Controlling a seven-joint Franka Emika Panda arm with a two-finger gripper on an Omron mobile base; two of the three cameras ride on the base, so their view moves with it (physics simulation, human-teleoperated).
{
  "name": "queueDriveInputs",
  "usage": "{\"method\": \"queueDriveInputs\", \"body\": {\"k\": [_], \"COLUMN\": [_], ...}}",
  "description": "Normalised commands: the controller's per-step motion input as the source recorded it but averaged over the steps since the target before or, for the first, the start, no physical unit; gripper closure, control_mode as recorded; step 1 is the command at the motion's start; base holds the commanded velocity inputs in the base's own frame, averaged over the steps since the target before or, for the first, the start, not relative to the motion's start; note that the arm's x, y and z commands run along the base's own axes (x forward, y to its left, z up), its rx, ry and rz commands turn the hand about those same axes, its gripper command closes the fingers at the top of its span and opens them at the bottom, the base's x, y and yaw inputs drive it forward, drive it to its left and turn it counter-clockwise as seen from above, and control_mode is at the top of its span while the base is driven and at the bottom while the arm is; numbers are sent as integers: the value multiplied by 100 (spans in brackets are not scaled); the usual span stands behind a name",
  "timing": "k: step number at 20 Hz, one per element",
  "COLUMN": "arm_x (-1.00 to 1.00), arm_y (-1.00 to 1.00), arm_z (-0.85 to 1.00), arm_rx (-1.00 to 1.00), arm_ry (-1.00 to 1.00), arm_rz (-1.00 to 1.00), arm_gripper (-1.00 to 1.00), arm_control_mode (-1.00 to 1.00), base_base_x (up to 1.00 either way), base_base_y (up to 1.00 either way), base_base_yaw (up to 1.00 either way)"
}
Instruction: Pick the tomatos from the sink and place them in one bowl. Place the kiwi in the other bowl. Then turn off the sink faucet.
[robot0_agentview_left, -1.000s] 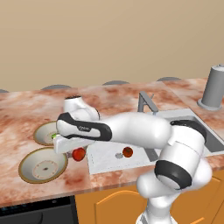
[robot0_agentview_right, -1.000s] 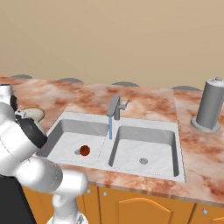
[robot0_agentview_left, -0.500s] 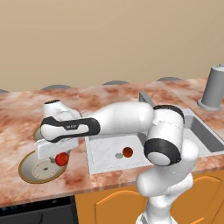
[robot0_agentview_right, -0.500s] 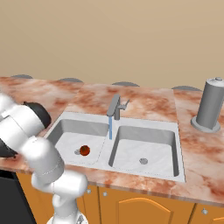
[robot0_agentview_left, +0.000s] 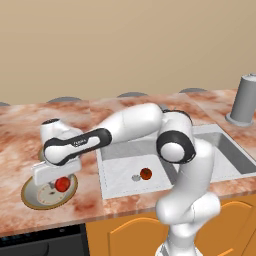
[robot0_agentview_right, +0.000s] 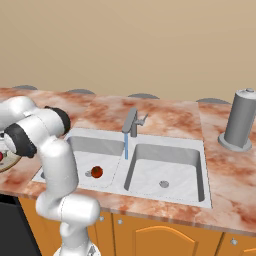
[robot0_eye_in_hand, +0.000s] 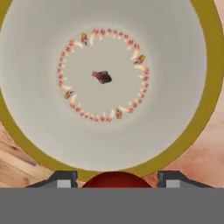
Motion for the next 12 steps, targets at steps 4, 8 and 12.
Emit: {"method": "queueDriveInputs", "body": {"k": [4,8,12], "arm_x": [30,25,14], "arm_y": [16,16,14], "arm_z": [-21,-25,-29], "arm_rx": [0,0,-1], "arm_ry": [0,0,0], "arm_rz": [0,0,0], "arm_gripper": [100,100,100], "arm_control_mode": [-100,-100,-100], "base_base_x": [0,0,0], "base_base_y": [0,0,0], "base_base_yaw": [0,0,0]}}
